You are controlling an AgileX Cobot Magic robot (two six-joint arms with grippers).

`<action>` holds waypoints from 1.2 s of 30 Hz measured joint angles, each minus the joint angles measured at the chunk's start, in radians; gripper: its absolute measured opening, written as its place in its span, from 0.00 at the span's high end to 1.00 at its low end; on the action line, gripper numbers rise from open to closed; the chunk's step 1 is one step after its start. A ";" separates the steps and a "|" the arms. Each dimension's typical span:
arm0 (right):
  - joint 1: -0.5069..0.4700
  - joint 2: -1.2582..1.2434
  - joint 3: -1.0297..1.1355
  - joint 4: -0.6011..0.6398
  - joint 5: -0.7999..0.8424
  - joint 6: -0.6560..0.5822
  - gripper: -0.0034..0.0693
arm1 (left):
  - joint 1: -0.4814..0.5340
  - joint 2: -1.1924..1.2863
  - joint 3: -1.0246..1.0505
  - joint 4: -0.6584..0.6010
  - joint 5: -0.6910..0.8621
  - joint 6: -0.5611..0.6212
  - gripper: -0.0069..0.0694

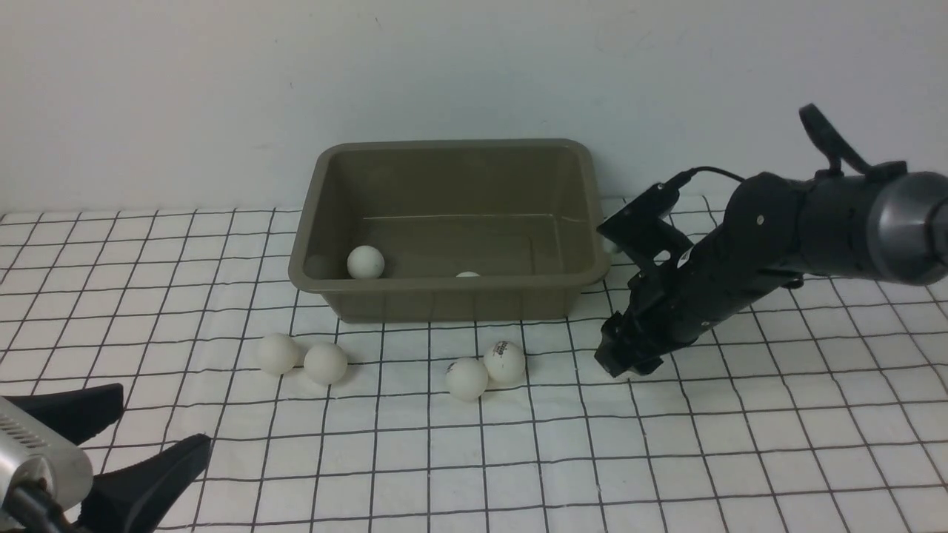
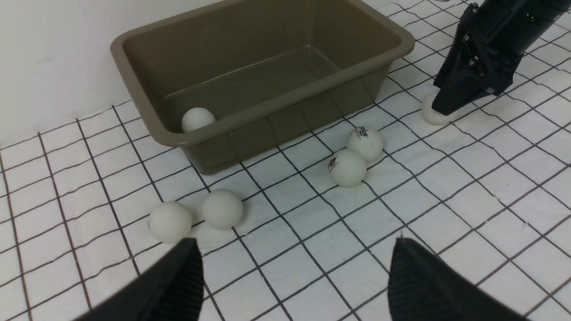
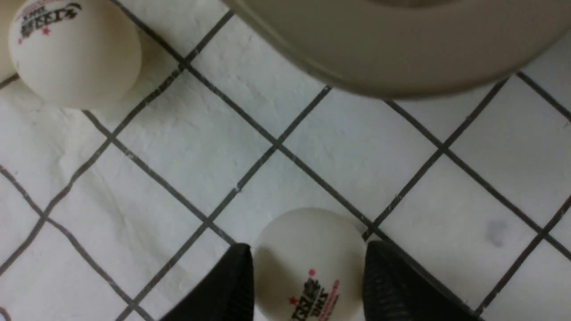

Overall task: Put the table tennis balls into the box on the white checkered tablecloth.
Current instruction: 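Reach for and grasp a ping pong ball on the table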

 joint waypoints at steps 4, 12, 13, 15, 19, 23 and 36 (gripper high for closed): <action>0.000 0.000 0.000 -0.001 0.009 0.000 0.61 | 0.000 0.000 0.000 0.000 0.000 0.000 0.25; 0.001 0.008 -0.003 -0.014 0.031 0.000 0.56 | 0.000 0.000 0.000 0.000 0.000 0.000 0.25; 0.001 0.013 -0.003 -0.015 0.040 0.000 0.50 | 0.000 0.000 0.000 0.000 0.000 0.000 0.25; 0.001 0.022 -0.002 -0.018 0.053 0.009 0.41 | 0.000 0.000 0.000 0.000 0.000 0.000 0.25; 0.001 0.027 0.000 -0.021 0.064 0.027 0.25 | 0.000 0.000 0.000 0.000 0.000 0.000 0.25; 0.001 0.027 0.000 -0.007 0.034 0.029 0.20 | 0.000 0.000 0.000 0.000 0.000 0.000 0.25; 0.001 0.028 0.000 -0.009 0.016 0.050 0.49 | 0.000 0.000 0.000 0.000 0.004 0.000 0.25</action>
